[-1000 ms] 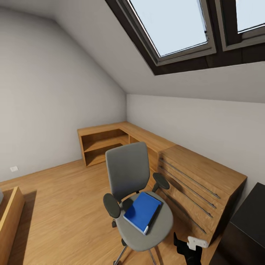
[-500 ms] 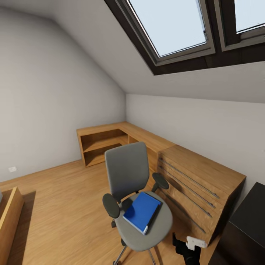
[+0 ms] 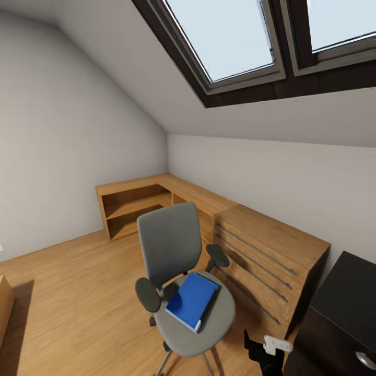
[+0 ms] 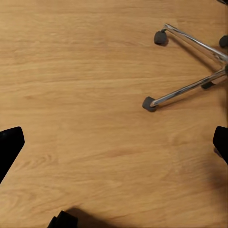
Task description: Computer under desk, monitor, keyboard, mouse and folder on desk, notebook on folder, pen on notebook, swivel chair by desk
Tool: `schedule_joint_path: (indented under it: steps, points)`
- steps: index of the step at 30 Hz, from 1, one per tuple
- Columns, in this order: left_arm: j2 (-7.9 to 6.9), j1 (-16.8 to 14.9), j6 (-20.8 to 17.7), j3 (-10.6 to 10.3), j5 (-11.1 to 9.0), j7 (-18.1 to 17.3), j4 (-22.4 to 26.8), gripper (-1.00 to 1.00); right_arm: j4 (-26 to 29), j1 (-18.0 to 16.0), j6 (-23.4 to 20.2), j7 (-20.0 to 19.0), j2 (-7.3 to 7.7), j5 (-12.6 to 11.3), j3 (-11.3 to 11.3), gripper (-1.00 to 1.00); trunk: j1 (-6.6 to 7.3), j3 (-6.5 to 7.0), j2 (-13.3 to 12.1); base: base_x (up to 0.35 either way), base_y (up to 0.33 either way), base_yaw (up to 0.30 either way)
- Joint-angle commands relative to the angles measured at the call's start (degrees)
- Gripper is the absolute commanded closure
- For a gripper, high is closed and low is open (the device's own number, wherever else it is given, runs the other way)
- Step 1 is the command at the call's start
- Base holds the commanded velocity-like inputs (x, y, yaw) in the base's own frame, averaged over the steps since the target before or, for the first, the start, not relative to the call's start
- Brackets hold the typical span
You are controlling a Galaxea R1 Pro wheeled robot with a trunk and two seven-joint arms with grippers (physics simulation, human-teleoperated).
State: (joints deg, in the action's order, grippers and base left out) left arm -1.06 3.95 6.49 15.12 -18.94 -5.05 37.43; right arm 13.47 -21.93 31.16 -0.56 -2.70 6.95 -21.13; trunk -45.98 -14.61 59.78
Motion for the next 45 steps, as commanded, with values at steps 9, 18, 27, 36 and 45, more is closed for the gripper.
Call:
schedule_joint_path:
  steps: [9,18,27,36,45]
  points:
    - [-0.01,0.0,0.0,0.1,-0.6,-0.5,0.0,-1.0,0.1,0.0,-0.1,0.0,-0.08,0.7,-0.2,-1.0,-0.01,-0.04,0.0,0.146,0.152,-0.017]
    - [0.0,0.0,0.0,0.1,-0.6,-0.5,0.0,-1.0,3.8,-1.2,-10.3,0.8,-1.32,1.3,0.2,-1.0,-0.01,-0.04,0.0,0.069,0.057,-0.002]
    - [0.01,0.0,0.0,0.1,-0.6,-0.5,0.0,-1.0,13.8,-6.1,-28.5,1.1,-3.7,4.5,2.1,-1.0,-0.01,-0.04,0.0,0.007,0.006,0.0]
    - [0.01,0.0,0.2,0.0,-0.6,-0.5,-0.1,-1.0,16.2,-8.9,-31.1,1.0,-4.19,5.2,12.1,-1.0,-0.01,-0.04,0.0,0.183,0.0,0.0]
    - [0.01,0.0,0.2,0.0,-0.6,-0.5,-0.8,-1.0,16.3,-9.2,-30.5,1.0,-4.47,4.6,15.7,-1.0,-0.01,-0.04,0.0,0.135,0.12,0.0]
